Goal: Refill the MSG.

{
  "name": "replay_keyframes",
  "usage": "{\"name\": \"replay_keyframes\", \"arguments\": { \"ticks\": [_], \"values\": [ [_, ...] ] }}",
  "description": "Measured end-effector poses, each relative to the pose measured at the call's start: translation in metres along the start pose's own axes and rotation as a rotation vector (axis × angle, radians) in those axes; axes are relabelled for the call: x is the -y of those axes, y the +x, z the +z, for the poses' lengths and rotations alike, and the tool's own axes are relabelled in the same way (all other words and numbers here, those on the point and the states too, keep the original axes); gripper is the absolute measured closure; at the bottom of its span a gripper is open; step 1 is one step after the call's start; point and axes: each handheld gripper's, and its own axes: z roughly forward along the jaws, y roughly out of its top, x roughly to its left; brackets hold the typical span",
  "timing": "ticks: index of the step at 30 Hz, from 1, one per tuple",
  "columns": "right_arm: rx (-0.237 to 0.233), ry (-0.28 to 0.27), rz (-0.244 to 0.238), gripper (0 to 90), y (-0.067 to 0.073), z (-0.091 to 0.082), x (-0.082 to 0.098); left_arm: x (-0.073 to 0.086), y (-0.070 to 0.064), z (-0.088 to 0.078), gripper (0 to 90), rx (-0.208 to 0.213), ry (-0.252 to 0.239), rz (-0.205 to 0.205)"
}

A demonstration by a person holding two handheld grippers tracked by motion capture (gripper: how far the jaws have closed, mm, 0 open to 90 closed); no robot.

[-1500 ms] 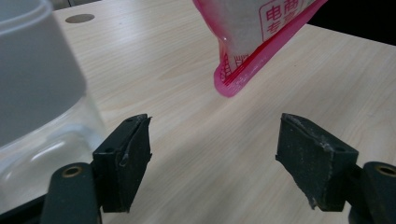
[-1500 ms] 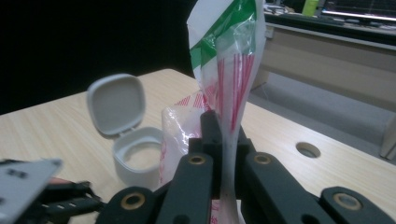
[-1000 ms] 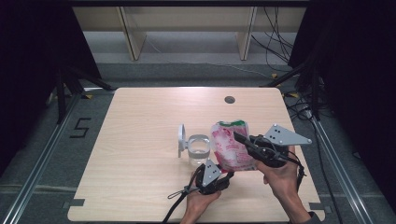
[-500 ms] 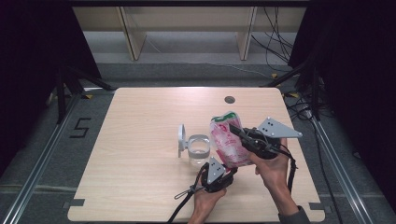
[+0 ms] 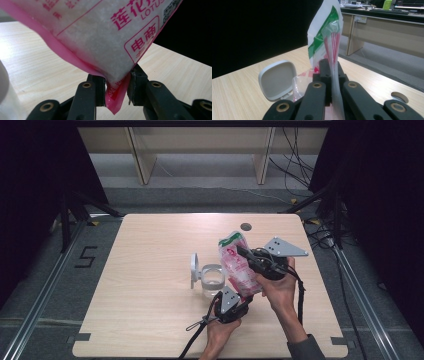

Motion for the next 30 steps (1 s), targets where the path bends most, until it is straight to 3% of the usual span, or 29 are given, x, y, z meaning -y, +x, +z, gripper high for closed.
{"name": "replay_keyframes", "arguments": {
  "ticks": [2,4,5,7,8,9,11,17,18,19,21,25,27,30],
  "values": [
    [-0.004,-0.005,0.000,90.0,-0.001,0.004,-0.001,-0.001,0.000,0.000,71.1,-0.002,-0.002,0.007],
    [0.004,-0.005,-0.009,90.0,0.000,0.007,-0.002,-0.001,-0.001,0.002,71.4,0.010,-0.010,-0.015],
    [-0.006,-0.003,-0.003,90.0,0.001,0.009,-0.002,-0.002,0.000,0.002,71.5,0.004,-0.003,0.003],
    [0.007,0.018,-0.011,90.0,0.003,0.010,-0.003,-0.002,-0.001,0.004,71.6,0.008,-0.010,-0.018],
    [0.026,0.004,-0.054,90.0,0.001,0.012,-0.004,-0.003,-0.001,0.005,71.6,0.012,-0.011,-0.021],
    [0.004,0.001,-0.027,90.0,0.002,0.013,-0.004,-0.004,-0.001,0.005,71.7,0.015,-0.016,-0.022],
    [0.008,0.007,-0.021,90.0,0.003,0.013,-0.005,-0.005,0.000,0.007,71.8,0.016,-0.022,-0.023],
    [0.020,-0.005,-0.042,90.0,0.002,0.019,-0.007,-0.006,0.000,0.010,72.0,0.018,-0.028,-0.035],
    [0.018,0.000,-0.030,90.0,0.002,0.019,-0.007,-0.006,0.000,0.010,71.9,0.018,-0.028,-0.037],
    [-0.001,0.000,-0.047,90.0,0.001,0.020,-0.007,-0.006,0.000,0.010,71.9,0.014,-0.024,-0.032],
    [0.002,0.017,-0.030,90.0,0.003,0.021,-0.005,-0.004,0.000,0.011,71.9,0.019,-0.026,-0.037],
    [-0.002,0.018,-0.048,90.0,0.007,0.027,-0.005,-0.004,-0.001,0.010,71.9,0.025,-0.027,-0.010],
    [-0.001,0.024,-0.033,90.0,0.009,0.028,-0.005,-0.004,-0.002,0.010,71.9,0.028,-0.030,-0.013],
    [-0.013,0.024,-0.054,90.0,0.009,0.031,-0.005,-0.004,-0.002,0.012,71.9,0.033,-0.030,-0.011]
  ]
}}
